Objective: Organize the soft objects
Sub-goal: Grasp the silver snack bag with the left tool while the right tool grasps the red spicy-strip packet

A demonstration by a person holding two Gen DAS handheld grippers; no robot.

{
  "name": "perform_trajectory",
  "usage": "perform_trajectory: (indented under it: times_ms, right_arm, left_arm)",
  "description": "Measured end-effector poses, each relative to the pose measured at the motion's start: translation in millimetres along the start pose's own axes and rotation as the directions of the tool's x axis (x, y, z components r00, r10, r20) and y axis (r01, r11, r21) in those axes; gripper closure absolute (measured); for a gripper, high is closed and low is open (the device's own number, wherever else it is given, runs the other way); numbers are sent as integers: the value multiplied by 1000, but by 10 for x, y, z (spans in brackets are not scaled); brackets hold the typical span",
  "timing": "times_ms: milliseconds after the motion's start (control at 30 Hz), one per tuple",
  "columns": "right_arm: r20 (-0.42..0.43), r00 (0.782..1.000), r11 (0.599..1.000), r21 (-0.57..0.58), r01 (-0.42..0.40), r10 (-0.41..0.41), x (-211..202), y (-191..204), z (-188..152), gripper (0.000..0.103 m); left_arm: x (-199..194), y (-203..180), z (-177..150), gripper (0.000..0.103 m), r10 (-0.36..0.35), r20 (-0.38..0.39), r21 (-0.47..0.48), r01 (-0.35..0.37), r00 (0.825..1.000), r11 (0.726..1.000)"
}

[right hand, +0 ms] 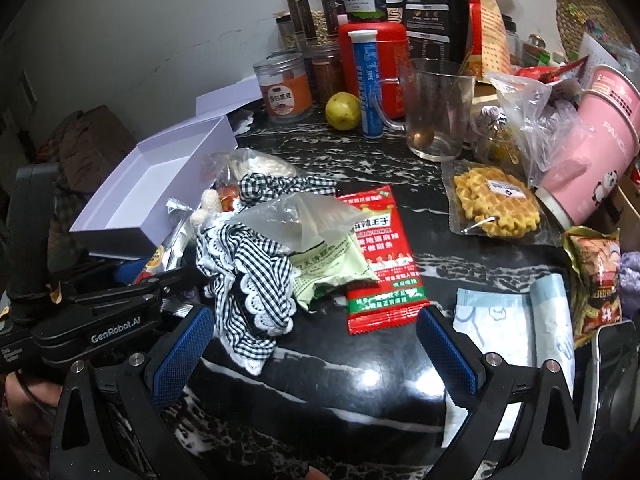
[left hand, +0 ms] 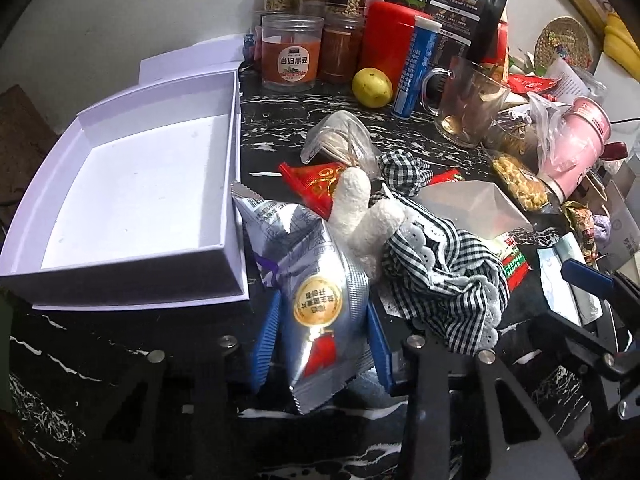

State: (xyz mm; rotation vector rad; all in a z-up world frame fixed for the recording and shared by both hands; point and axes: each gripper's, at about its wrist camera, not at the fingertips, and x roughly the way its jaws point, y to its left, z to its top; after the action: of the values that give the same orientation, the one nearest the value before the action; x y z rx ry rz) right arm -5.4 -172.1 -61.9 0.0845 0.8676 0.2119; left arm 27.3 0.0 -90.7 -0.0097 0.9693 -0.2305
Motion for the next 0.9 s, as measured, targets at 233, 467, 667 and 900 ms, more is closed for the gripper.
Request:
perform_trajectory:
  times_ms: [233,467,667,900]
  right_arm:
    - [5,1000,1000,-1,-14,14,-62,37,-57,0]
    - [3,999,999,-2,-43,43,-125,120,-161,0]
    - [-2,999,999,-22,-45,45,-131,198,-203,0]
    - [2,1000,999,-40,-24,24,-147,243,-217,0]
  left_arm:
    - [-176,22,-180,63,-40,-6,3,40,999,999]
    - [-448,90,-417,64,-67,-23,-3,67,997,998]
    - [-442,159,-548,64,-29,-37,-7,28,999,1000]
    - [-207,164,-498,43,87,-82,9,-87,993,996]
